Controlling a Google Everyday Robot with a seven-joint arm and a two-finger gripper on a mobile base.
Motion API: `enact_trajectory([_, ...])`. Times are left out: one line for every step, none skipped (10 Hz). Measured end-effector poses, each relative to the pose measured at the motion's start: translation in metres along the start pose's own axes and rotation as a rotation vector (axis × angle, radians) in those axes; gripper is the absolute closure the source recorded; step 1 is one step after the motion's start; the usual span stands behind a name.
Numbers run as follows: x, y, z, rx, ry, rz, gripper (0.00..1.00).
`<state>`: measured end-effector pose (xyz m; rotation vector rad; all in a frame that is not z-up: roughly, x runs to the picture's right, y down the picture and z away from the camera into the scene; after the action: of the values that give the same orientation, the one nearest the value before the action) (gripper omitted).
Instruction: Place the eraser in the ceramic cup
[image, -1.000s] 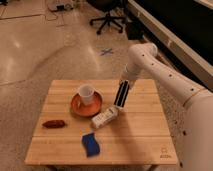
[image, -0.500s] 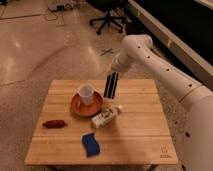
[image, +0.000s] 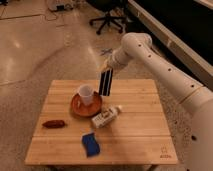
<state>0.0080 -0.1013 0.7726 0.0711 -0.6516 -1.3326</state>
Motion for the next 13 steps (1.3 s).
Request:
enact_trajectory([0.000,0.000,0.000,0.000,0.000,0.001,1.00])
enact_trajectory([0.000,0.001,-0.001,0.000,0.002,0.001,1.00])
enact_trajectory([0.003,0.002,0.000,0.000,0.010,0.001,1.00])
enact_trajectory([0.010,0.000,0.006,0.003,0.024,-0.007,1.00])
enact_trajectory([0.015,-0.003,0.011,0.007,0.032,-0.013,1.00])
enact_trajectory([0.019,-0.006,0.015,0.011,0.037,-0.016,1.00])
enact_trajectory([0.030,-0.010,0.022,0.020,0.052,-0.021,1.00])
enact_trajectory([0.037,-0.011,0.023,0.025,0.063,-0.022,1.00])
enact_trajectory([0.043,-0.013,0.024,0.030,0.072,-0.025,1.00])
enact_trajectory([0.051,-0.019,0.026,0.038,0.087,-0.036,1.00])
enact_trajectory([0.058,-0.026,0.029,0.045,0.099,-0.050,1.00])
enact_trajectory([0.061,-0.030,0.032,0.052,0.105,-0.058,1.00])
enact_trajectory([0.064,-0.033,0.038,0.060,0.108,-0.064,1.00])
